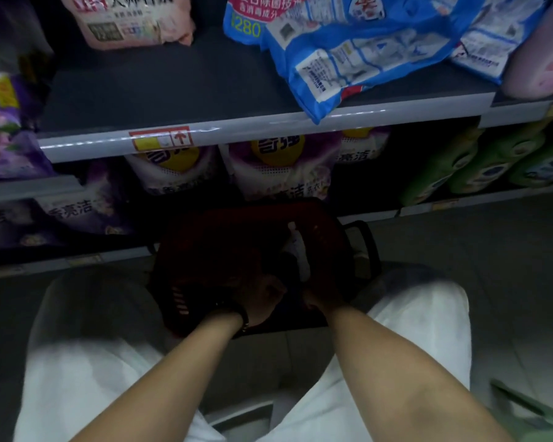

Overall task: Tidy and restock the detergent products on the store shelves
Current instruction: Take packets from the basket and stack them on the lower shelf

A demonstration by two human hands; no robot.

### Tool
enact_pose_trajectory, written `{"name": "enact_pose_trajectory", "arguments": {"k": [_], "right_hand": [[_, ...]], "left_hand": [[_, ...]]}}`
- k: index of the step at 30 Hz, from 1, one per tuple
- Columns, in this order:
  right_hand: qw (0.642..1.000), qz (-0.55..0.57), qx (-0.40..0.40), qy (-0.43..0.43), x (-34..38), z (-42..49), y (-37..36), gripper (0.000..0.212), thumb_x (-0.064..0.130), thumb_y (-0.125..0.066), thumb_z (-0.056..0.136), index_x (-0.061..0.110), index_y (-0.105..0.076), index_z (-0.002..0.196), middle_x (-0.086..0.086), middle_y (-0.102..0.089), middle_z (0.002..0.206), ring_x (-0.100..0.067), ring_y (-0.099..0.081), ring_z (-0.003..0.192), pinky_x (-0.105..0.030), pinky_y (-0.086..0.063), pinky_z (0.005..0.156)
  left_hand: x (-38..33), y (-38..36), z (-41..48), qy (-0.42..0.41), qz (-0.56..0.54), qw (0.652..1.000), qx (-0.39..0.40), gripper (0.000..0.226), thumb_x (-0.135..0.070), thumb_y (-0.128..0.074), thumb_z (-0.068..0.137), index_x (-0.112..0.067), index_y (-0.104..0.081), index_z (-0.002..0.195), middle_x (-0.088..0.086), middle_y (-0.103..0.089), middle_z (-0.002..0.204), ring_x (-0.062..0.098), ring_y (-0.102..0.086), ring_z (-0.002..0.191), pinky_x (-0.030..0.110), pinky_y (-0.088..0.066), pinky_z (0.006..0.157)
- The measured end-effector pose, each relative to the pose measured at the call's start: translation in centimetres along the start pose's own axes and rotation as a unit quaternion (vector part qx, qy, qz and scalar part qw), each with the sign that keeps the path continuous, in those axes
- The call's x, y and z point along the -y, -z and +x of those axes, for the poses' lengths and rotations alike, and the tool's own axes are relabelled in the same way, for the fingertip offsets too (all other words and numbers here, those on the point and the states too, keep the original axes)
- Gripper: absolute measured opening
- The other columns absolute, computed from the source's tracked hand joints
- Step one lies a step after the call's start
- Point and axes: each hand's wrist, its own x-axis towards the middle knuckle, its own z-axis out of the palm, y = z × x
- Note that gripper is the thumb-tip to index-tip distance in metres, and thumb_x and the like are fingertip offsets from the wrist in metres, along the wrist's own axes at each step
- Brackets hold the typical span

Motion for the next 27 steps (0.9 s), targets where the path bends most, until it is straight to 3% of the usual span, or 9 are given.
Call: {"name": "enact_pose_trajectory", "arguments": {"k": [4, 7, 11, 13, 17, 19, 22, 24, 27], "right_hand": [[1.0, 0.017, -0.002, 0.008, -0.4, 0.3, 0.0, 0.038, 0.015, -0.065, 0.102, -0.005, -0.061, 0.135, -0.025, -0.066, 0.133, -0.025, -0.062, 0.1, -0.03, -0.056, 0.079], [0.998, -0.037, -0.013, 0.043, -0.6, 0.2, -0.5, 0.054, 0.034, -0.056, 0.108, 0.011, -0.046, 0.156, -0.015, -0.052, 0.153, -0.03, -0.054, 0.135, -0.033, -0.044, 0.109], [0.99, -0.064, -0.05, 0.116, -0.1, -0.2, -0.5, 0.058, 0.049, -0.043, 0.107, 0.012, -0.053, 0.151, -0.012, -0.061, 0.143, -0.032, -0.057, 0.133, -0.027, -0.04, 0.103], [0.986, -0.058, -0.074, 0.137, 2.5, -3.6, 2.1, 0.05, 0.04, -0.049, 0.108, 0.006, -0.06, 0.142, -0.017, -0.066, 0.135, -0.036, -0.062, 0.126, -0.031, -0.046, 0.1], [0.982, -0.017, -0.129, 0.137, 6.6, -8.5, 7.7, 0.037, 0.034, -0.051, 0.108, 0.008, -0.068, 0.127, -0.018, -0.069, 0.126, -0.039, -0.065, 0.119, -0.037, -0.049, 0.092], [0.979, 0.006, -0.136, 0.149, 7.6, -11.2, 10.2, 0.036, 0.036, -0.051, 0.108, 0.008, -0.072, 0.12, -0.018, -0.071, 0.121, -0.039, -0.066, 0.117, -0.039, -0.049, 0.091], [0.97, 0.086, -0.164, 0.158, 9.2, -15.4, 14.0, 0.031, 0.037, -0.055, 0.105, 0.014, -0.074, 0.102, -0.017, -0.074, 0.11, -0.038, -0.068, 0.108, -0.041, -0.053, 0.091], [0.954, 0.183, -0.17, 0.168, 10.9, -18.9, 16.5, 0.03, 0.038, -0.061, 0.1, 0.014, -0.071, 0.085, -0.018, -0.076, 0.094, -0.039, -0.072, 0.096, -0.041, -0.055, 0.079], [0.919, 0.302, -0.182, 0.176, 13.5, -24.6, 19.8, 0.033, 0.04, -0.068, 0.088, 0.009, -0.072, 0.076, -0.016, -0.071, 0.061, -0.035, -0.069, 0.057, -0.035, -0.047, 0.052]], "left_hand": [[-0.2, -0.6, 0.3, -0.018, -0.005, 1.0, -0.004, 0.03, -0.021, -0.044, 0.109, -0.022, -0.07, 0.124, -0.008, -0.055, 0.123, 0.006, -0.045, 0.112, 0.018, -0.03, 0.081], [0.1, -0.6, -0.1, 0.002, -0.022, 1.0, 0.003, 0.03, -0.022, -0.044, 0.108, -0.023, -0.069, 0.125, -0.004, -0.061, 0.132, 0.013, -0.054, 0.12, 0.019, -0.033, 0.084], [0.5, -0.1, -1.4, 0.013, -0.049, 0.999, 0.004, 0.026, -0.023, -0.05, 0.106, -0.034, -0.068, 0.119, -0.004, -0.064, 0.132, 0.015, -0.061, 0.117, 0.026, -0.048, 0.094], [0.7, 0.3, -2.2, 0.013, -0.07, 0.997, -0.001, 0.026, -0.024, -0.055, 0.103, -0.039, -0.063, 0.122, -0.004, -0.063, 0.133, 0.016, -0.061, 0.117, 0.034, -0.053, 0.099], [-0.7, 2.0, -4.6, -0.007, -0.107, 0.994, -0.01, 0.044, -0.027, -0.069, 0.096, -0.037, -0.049, 0.134, -0.013, -0.053, 0.127, 0.009, -0.053, 0.115, 0.031, -0.05, 0.098], [-1.6, 2.3, -5.7, -0.013, -0.142, 0.989, -0.032, 0.071, -0.032, -0.081, 0.085, -0.039, -0.041, 0.143, -0.011, -0.051, 0.14, 0.01, -0.052, 0.126, 0.033, -0.048, 0.107], [-2.7, 2.4, -6.6, -0.01, -0.185, 0.981, -0.054, 0.115, -0.057, -0.089, 0.061, -0.039, -0.029, 0.158, -0.014, -0.038, 0.158, 0.009, -0.042, 0.141, 0.035, -0.04, 0.119], [-4.3, 3.0, -7.9, -0.024, -0.205, 0.978, -0.041, 0.114, -0.054, -0.091, 0.064, -0.038, -0.029, 0.158, -0.017, -0.039, 0.153, 0.003, -0.039, 0.136, 0.025, -0.036, 0.116], [-6.7, 3.6, -9.9, -0.084, -0.2, 0.974, -0.073, 0.106, -0.046, -0.094, 0.068, -0.04, -0.03, 0.153, -0.019, -0.043, 0.142, 0.001, -0.042, 0.127, 0.018, -0.036, 0.105]]}}
